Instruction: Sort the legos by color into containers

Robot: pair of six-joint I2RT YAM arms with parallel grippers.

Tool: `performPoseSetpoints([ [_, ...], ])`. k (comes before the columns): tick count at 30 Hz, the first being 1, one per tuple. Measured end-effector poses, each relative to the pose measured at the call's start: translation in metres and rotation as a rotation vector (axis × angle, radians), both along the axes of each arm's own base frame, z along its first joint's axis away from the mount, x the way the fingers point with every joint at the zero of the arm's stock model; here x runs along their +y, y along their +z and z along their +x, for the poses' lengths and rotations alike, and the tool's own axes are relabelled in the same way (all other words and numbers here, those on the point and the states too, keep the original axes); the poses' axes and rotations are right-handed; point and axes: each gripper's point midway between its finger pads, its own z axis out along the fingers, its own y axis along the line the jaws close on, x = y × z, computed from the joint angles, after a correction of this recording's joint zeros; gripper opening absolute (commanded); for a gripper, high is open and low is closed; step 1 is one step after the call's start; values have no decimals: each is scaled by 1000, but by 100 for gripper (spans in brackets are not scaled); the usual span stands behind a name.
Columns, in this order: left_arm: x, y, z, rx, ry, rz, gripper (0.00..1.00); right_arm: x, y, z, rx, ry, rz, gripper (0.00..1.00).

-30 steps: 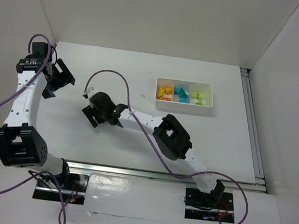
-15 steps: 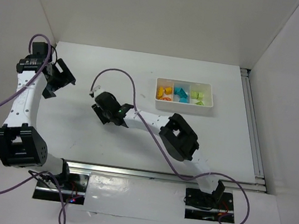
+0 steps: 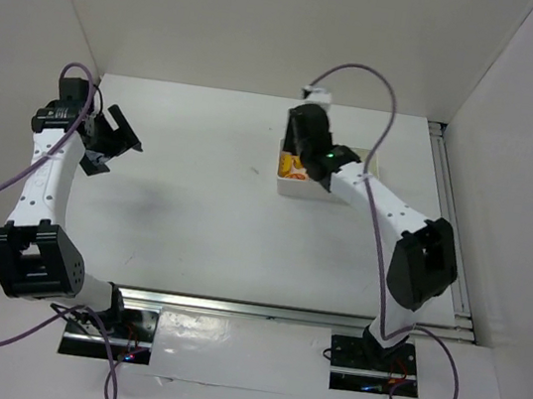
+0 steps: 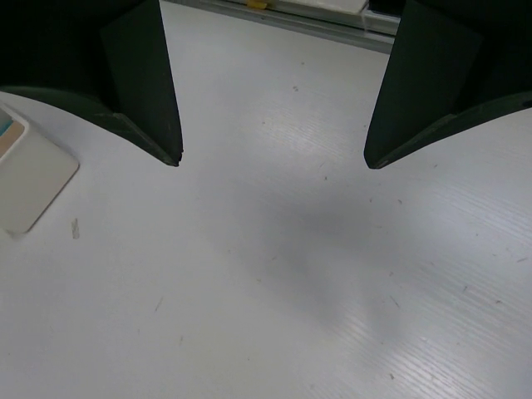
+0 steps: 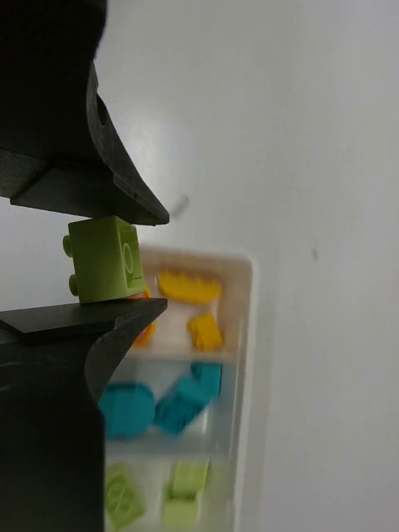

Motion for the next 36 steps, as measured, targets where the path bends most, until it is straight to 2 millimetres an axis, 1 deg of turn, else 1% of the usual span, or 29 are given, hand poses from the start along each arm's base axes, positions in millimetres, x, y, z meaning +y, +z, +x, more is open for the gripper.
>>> performPoseSetpoints([
  [2,-4,-3,-1,0,-23,-16,100,-57,2,16,9,-157,25,46],
  [3,-7,-4,0,-2,-33,-26,100,-85,-2,21,23,-231,32,46],
  [5,-11,-3,1,-13,-52,-46,100,-134,-17,26,64,-355,34,46],
  [6,-13,-3,2,-21,-60,-54,100,-154,-26,26,86,-404,30,47],
  [8,-16,-1,3,-38,-84,-59,100,-181,-44,24,137,-469,20,47],
  [9,-17,0,3,-43,-90,-62,100,-191,-51,24,156,-494,17,47],
  [11,-20,2,3,-54,-103,-70,100,-201,-60,26,177,-522,16,47],
  [13,-22,4,4,-65,-112,-79,100,-204,-68,30,194,-536,12,47],
  [14,-23,5,5,-69,-115,-82,100,-206,-75,34,206,-542,7,56],
  [16,-24,7,5,-76,-120,-87,100,-208,-88,37,230,-554,4,78],
  [18,-26,8,5,-82,-126,-91,100,-210,-100,39,257,-558,-5,97],
  [19,-26,9,5,-84,-129,-91,100,-211,-103,40,269,-562,-8,99],
  [21,-26,9,5,-87,-131,-91,100,-213,-102,43,281,-566,-17,99],
  [23,-27,10,5,-89,-137,-92,100,-213,-93,47,270,-568,-12,99],
  [25,-28,10,5,-91,-149,-91,100,-215,-77,50,233,-580,-3,99],
  [27,-28,10,5,-93,-154,-94,100,-222,-60,46,201,-617,1,99],
  [29,-29,11,5,-94,-157,-96,100,-233,-37,37,161,-670,15,99],
  [31,-30,11,5,-96,-159,-98,100,-249,-15,27,126,-721,40,99],
  [33,-31,11,6,-99,-165,-99,100,-274,4,14,88,-793,71,99],
  [35,-35,11,6,-101,-176,-101,100,-301,14,-3,69,-871,83,99],
  [36,-39,11,7,-106,-188,-102,100,-315,14,-12,63,-913,88,99],
])
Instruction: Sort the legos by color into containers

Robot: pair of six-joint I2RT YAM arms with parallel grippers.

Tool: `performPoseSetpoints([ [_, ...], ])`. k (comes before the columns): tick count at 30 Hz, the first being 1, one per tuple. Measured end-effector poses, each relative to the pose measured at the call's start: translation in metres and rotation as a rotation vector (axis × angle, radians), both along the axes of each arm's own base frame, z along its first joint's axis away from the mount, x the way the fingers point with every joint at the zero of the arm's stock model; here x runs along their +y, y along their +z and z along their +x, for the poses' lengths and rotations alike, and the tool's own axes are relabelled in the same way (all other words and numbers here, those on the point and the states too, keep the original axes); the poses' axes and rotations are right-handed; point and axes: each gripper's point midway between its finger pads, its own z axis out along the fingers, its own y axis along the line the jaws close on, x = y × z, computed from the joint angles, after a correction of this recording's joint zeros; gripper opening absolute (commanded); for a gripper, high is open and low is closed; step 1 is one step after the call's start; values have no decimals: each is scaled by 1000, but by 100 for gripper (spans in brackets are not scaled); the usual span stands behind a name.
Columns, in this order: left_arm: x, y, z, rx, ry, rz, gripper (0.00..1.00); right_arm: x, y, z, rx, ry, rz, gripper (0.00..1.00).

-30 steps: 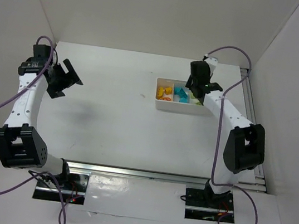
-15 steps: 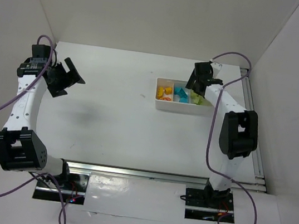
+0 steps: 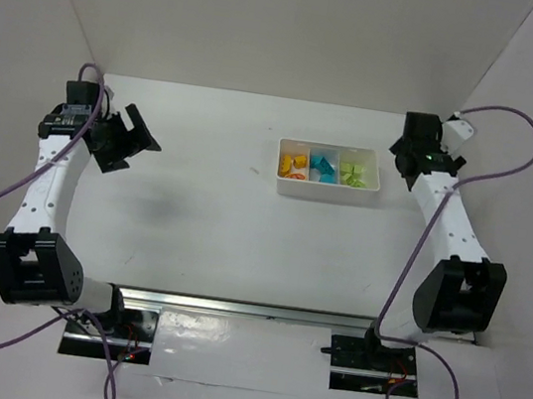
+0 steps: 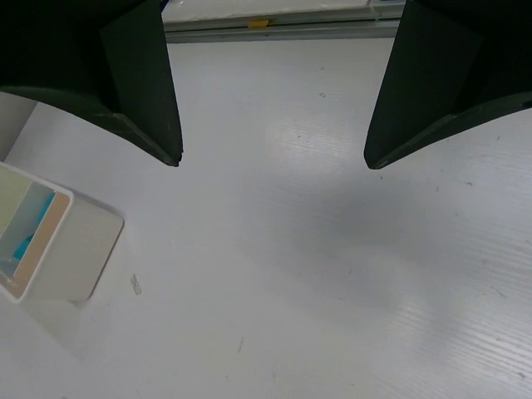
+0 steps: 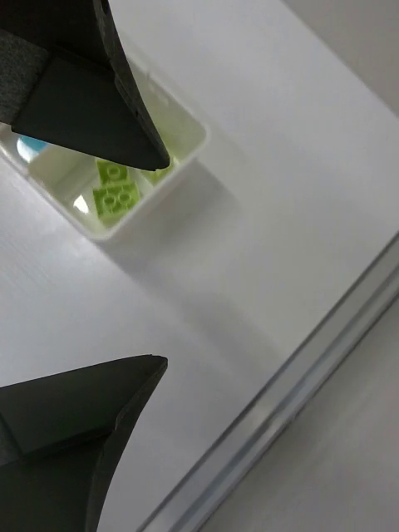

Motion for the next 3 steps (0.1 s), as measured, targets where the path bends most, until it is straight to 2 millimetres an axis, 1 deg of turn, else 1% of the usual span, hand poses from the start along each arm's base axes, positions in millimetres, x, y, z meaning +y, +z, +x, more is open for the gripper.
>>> performPoseSetpoints([
  [1,-7,-2,1,-4,-19,-1,100,-13,-3,-11,9,-38,2,99],
  [3,-23,-7,0,-1,-64,-8,100,-29,-16,-30,50,-83,2,99],
])
